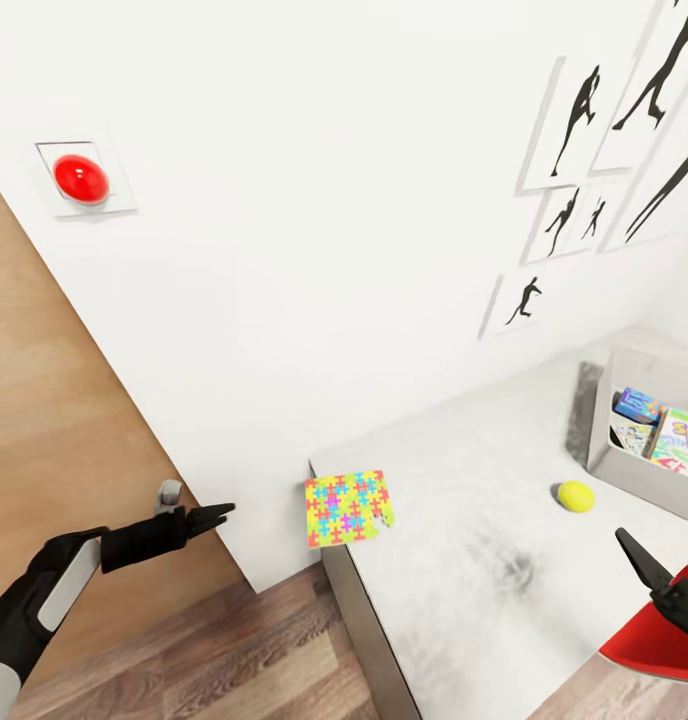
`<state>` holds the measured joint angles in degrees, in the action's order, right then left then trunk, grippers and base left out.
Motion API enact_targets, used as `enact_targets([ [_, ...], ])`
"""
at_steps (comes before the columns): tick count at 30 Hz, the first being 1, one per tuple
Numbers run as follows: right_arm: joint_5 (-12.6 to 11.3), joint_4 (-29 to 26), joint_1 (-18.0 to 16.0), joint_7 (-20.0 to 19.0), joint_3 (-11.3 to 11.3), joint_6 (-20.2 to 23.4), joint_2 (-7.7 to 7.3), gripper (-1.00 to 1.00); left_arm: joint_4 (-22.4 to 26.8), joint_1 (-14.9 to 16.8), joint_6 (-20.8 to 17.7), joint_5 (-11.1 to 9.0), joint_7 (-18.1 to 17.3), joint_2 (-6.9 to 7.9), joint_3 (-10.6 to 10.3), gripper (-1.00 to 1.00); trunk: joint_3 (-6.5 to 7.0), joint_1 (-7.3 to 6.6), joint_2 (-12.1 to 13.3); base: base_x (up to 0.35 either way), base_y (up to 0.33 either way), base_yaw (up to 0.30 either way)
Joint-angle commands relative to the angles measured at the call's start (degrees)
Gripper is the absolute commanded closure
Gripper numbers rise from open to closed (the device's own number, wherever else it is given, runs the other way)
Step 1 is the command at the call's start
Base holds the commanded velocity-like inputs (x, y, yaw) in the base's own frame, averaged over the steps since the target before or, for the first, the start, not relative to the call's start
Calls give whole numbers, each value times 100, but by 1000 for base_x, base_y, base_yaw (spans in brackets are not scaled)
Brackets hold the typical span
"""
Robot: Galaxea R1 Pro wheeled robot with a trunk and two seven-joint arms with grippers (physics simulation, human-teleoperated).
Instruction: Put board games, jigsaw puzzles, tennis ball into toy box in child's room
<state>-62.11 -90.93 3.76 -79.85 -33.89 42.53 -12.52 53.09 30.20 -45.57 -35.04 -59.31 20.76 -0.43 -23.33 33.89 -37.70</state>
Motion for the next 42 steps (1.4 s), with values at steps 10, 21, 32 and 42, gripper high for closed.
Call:
enact_targets([
  [10, -30, -4, 4, -3, -18, 53, -27, -100, 0, 5, -109, 184, 98, -255, -26, -100, -3, 2, -6, 0, 5, -7],
  [21, -30, -4, 2, -4, -94, 61, -31, -100, 0, 12, -144, 662, 327, -574, -19, -100, -2, 2, -6, 0, 0, 0],
  [32, -30, -4, 3, -11, -152, 62, -31, -100, -308, 203, -96, 693, 1021, -1010, -24, -100, -2, 2, -6, 0, 0, 0],
  [42, -30, -4, 9, -418, -366, 62, -23, -100, -1204, 749, 203, 710, 1410, -1172, -19, -100, -2, 2, -6, 0, 0, 0],
])
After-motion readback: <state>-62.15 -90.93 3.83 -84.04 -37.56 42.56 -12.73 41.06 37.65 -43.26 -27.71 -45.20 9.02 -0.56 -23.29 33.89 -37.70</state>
